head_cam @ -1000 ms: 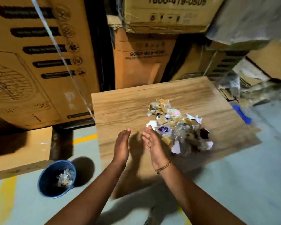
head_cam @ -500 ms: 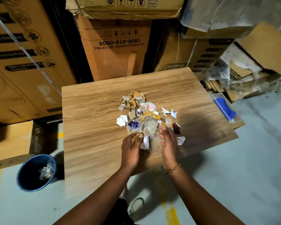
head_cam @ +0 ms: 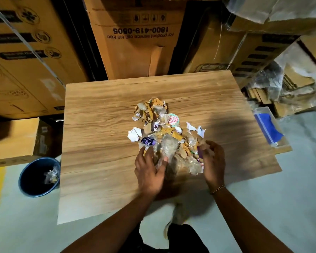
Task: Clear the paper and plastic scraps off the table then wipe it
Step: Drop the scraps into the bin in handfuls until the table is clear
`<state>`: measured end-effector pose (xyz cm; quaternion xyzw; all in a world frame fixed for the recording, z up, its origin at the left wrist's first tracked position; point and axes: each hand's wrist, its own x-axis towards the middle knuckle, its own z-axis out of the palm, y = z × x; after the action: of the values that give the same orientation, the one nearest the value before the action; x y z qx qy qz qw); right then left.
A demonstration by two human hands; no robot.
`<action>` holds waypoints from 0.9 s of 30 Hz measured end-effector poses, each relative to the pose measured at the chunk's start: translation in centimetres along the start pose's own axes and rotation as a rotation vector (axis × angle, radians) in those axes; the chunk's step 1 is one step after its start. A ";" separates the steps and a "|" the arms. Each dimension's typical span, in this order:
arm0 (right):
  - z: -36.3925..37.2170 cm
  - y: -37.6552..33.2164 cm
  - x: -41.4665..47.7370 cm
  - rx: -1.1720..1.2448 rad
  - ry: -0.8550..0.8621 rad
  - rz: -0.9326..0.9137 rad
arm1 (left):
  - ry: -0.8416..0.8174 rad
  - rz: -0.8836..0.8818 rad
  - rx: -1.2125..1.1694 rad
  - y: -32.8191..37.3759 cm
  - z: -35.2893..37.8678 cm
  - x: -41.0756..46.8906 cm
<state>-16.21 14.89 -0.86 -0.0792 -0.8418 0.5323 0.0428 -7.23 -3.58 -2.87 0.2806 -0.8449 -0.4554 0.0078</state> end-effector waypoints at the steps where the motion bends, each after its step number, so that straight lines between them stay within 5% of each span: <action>1: -0.4 0.6 0.6 -0.083 -0.023 -0.069 | 0.030 0.022 0.021 0.0 0.5 0.1; 10: -2.5 5.9 4.1 -0.548 -0.383 -0.539 | 0.147 0.081 0.207 0.4 7.7 -3.2; 17: -1.8 8.0 6.7 -0.652 -0.521 -0.727 | 0.100 0.171 0.305 2.6 12.9 -4.9; 27: 1.1 8.5 9.8 -0.902 -0.802 -0.922 | 0.300 0.216 0.494 0.4 10.2 0.8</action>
<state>-25.26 19.23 -9.12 0.4705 -0.8767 0.0529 -0.0846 -10.83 3.95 -8.74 0.2468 -0.9443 -0.1863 0.1124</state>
